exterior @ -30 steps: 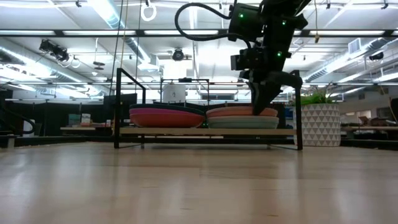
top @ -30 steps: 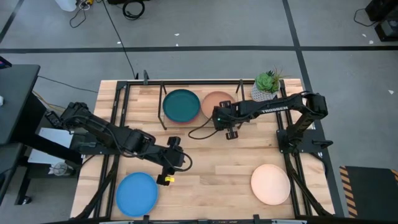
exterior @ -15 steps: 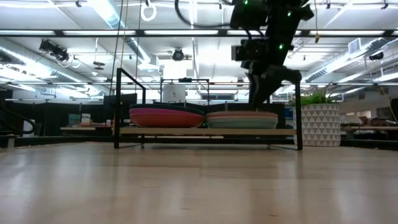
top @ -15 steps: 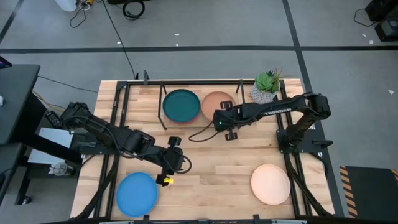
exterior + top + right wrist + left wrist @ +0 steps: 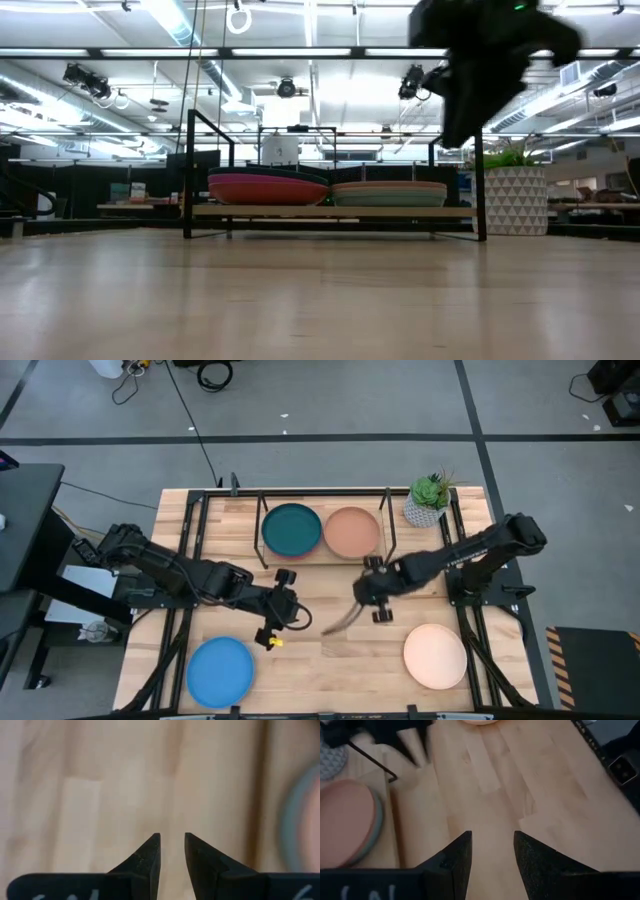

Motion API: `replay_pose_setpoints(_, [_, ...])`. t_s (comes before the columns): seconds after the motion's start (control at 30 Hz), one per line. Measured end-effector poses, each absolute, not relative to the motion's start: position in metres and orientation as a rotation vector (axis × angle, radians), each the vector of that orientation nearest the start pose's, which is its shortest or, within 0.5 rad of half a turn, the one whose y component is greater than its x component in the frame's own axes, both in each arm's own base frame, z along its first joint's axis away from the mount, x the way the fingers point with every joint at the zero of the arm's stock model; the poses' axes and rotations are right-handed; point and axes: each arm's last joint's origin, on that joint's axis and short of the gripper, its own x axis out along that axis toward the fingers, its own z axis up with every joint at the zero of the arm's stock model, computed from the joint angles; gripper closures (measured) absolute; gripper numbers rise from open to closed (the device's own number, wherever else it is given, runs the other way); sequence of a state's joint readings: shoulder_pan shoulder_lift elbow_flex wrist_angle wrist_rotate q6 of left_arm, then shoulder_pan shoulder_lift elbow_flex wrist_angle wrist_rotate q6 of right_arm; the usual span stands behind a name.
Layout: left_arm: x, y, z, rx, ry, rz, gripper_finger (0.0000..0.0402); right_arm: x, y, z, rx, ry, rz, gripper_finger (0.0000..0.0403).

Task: Place and stack plates onto a shelf
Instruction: Stack the light orange plate on the brown plate

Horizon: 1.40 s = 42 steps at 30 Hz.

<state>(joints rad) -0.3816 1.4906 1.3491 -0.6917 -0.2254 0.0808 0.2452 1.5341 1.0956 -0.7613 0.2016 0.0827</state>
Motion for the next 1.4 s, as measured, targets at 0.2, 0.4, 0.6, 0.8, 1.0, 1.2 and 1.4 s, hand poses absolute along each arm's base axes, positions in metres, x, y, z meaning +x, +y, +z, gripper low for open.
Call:
replay_pose_setpoints(0.2, [0.300,-0.101,0.322,0.385,0.764,-0.178,0.0249,0.263,0.108,0.215,-0.110,1.237,0.071,0.0308])
replay_pose_setpoints(0.4, [0.302,-0.095,0.323,0.435,0.758,-0.184,0.0249,0.236,0.141,0.200,-0.048,1.333,0.136,0.0290])
replay_pose_setpoints(0.6, [0.304,-0.093,0.324,0.503,0.739,-0.204,0.0249,0.210,0.154,0.181,-0.098,1.410,0.144,0.0257])
replay_pose_setpoints(0.8, [0.307,-0.092,0.326,0.510,0.709,-0.201,0.0249,0.196,0.150,0.163,-0.099,1.472,0.099,0.0251])
replay_pose_setpoints(1.0, [0.307,-0.092,0.325,0.506,0.712,-0.200,0.0249,0.186,0.144,0.148,-0.102,1.516,0.113,0.0263])
replay_pose_setpoints(1.2, [0.307,-0.092,0.326,0.483,0.712,-0.192,0.0249,0.184,0.140,0.143,-0.126,1.523,0.120,0.0312])
replay_pose_setpoints(1.4, [0.314,-0.095,0.323,0.446,0.675,-0.275,0.0249,0.196,0.134,0.148,-0.099,1.506,0.154,0.0389])
